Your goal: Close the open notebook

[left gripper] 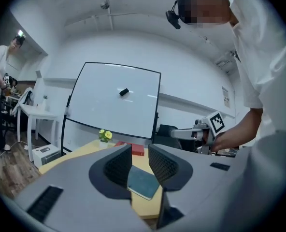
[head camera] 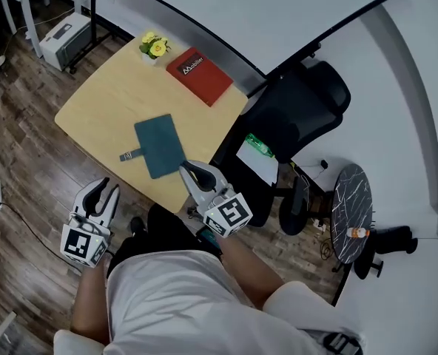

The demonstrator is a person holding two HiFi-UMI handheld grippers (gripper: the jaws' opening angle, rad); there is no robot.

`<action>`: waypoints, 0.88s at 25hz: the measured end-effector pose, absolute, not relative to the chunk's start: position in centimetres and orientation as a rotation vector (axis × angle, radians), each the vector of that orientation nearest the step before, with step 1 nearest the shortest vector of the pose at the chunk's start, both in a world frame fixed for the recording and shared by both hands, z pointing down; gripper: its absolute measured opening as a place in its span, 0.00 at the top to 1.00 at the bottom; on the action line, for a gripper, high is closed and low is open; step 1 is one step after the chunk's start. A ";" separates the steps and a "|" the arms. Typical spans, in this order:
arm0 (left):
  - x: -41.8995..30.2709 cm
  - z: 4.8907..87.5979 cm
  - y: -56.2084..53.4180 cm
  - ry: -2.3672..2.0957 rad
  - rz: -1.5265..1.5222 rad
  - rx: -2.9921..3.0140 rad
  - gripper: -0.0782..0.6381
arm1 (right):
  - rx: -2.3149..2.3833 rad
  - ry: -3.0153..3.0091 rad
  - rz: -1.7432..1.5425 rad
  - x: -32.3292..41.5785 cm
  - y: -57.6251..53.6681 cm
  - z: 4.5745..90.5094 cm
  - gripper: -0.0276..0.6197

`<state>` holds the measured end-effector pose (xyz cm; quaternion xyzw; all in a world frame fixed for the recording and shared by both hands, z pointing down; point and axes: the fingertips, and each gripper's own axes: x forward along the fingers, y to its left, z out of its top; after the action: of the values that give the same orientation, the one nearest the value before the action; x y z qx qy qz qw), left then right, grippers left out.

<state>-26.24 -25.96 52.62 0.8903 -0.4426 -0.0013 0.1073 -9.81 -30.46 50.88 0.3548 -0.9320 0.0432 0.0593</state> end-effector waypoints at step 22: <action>-21.7 40.8 -20.3 -1.572 -0.171 2.699 0.83 | 1.582 -2.812 -0.157 10.1 -22.2 39.4 0.92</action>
<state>-21.68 -20.28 40.76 0.8628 -0.5026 -0.0546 0.0065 10.08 -22.22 39.38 0.4892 -0.8697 -0.0486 -0.0445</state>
